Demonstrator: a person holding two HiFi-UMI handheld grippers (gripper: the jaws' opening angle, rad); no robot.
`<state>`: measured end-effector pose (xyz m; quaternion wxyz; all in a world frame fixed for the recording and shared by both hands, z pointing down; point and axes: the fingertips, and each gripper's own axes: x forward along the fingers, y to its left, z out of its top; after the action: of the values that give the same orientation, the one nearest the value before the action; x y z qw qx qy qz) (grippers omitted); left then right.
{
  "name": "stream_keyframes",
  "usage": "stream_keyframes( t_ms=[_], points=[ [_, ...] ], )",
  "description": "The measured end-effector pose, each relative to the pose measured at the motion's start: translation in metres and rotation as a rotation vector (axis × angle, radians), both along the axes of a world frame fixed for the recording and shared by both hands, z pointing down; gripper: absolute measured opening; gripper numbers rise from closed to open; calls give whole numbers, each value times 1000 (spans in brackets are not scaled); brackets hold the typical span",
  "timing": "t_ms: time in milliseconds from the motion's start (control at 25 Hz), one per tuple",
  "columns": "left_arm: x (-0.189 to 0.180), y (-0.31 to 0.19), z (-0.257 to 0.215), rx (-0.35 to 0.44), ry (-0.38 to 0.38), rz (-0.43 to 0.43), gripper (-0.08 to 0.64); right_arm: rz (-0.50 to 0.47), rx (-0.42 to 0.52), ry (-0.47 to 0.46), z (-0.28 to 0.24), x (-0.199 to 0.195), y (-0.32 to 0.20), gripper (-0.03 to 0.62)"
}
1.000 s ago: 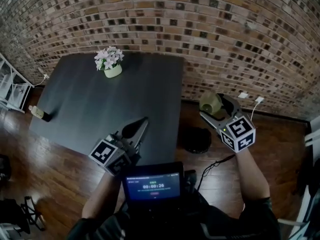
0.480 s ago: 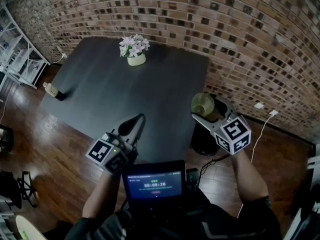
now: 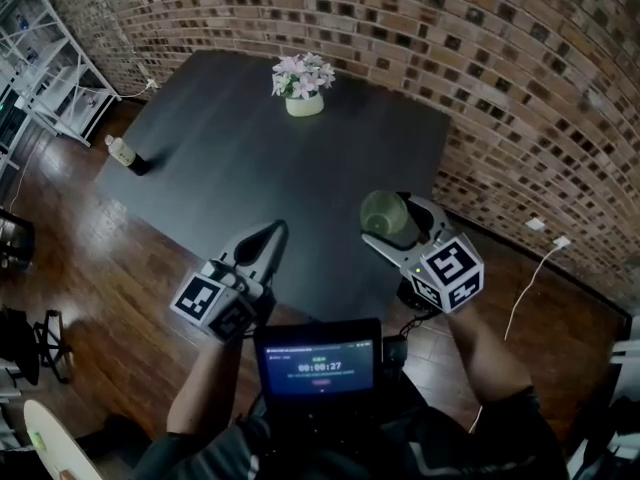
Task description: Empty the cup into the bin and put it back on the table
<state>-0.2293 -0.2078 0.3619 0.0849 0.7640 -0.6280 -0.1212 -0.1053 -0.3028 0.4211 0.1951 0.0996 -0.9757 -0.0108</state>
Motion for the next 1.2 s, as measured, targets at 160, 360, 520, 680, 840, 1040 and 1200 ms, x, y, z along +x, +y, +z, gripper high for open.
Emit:
stream_keyframes(
  t_ms=[160,360,520,680,840,1040,1200],
  points=[
    [-14,5,6,-1,10,-43,-9,-39,-7,-11,7,-19,10,376],
    [-21,9,19,-21,31,-61,-9,-58,-30,-16,15,-30,18,376],
    [-22,13,27,-36,43,-65,-9,-72,-45,-8,22,-30,27,376],
    [-21,17,34,-52,48,-67,-9,-85,-64,6,34,-27,36,376],
    [-16,20,42,-67,48,-58,-9,-91,-72,9,47,-19,45,376],
    [-2,24,52,-86,40,-22,-9,-92,-83,25,69,-4,59,377],
    [11,23,59,-98,43,6,-9,-98,-103,56,89,6,71,376]
  ],
)
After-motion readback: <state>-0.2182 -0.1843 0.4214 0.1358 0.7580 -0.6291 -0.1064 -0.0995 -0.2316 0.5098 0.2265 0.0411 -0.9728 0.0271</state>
